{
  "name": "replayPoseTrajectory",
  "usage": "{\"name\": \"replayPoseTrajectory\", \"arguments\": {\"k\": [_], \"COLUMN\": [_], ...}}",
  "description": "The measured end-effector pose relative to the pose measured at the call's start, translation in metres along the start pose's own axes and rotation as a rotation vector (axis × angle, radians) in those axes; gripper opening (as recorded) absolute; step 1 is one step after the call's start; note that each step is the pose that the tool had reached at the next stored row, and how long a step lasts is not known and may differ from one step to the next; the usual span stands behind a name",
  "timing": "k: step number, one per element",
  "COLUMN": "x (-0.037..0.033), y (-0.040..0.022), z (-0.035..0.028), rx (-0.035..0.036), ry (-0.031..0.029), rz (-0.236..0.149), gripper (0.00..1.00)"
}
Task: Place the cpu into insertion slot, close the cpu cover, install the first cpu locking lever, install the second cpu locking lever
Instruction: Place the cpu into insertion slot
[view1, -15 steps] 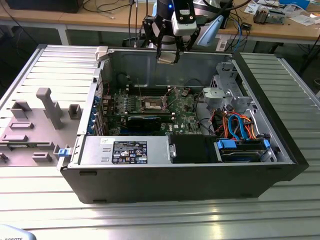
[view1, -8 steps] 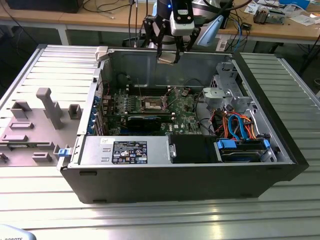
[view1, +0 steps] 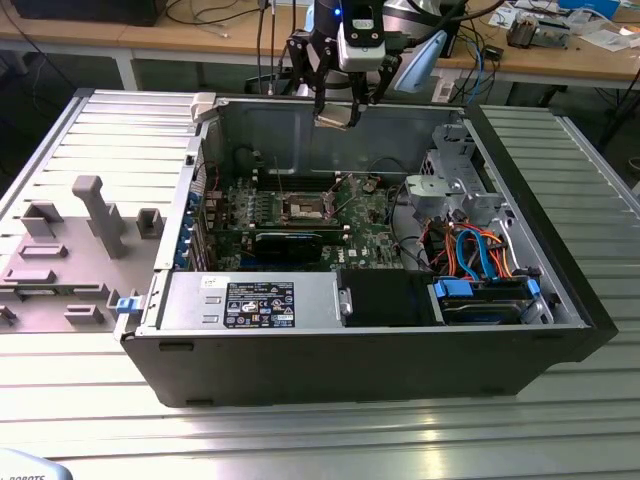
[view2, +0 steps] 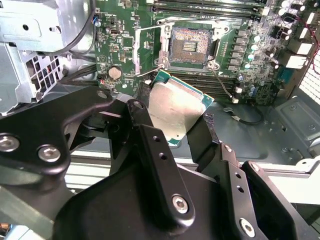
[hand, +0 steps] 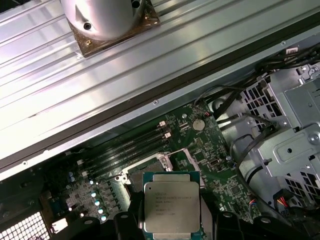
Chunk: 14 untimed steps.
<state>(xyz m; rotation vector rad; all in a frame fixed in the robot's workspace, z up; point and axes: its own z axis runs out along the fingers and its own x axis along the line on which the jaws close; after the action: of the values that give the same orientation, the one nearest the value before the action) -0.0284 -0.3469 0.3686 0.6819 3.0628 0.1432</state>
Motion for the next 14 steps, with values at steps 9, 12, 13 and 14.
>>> {"name": "replayPoseTrajectory", "arguments": {"k": [9, 12, 13, 14], "x": [0.0000, 0.0000, 0.0000, 0.0000], "y": [0.0000, 0.0000, 0.0000, 0.0000], "z": [0.0000, 0.0000, 0.0000, 0.0000], "rx": [0.0000, -0.0002, -0.0002, -0.0002], "ry": [0.0000, -0.0006, -0.0007, -0.0008], "rz": [0.001, 0.007, 0.008, 0.009], "gripper": [0.54, 0.54, 0.54, 0.54]}}
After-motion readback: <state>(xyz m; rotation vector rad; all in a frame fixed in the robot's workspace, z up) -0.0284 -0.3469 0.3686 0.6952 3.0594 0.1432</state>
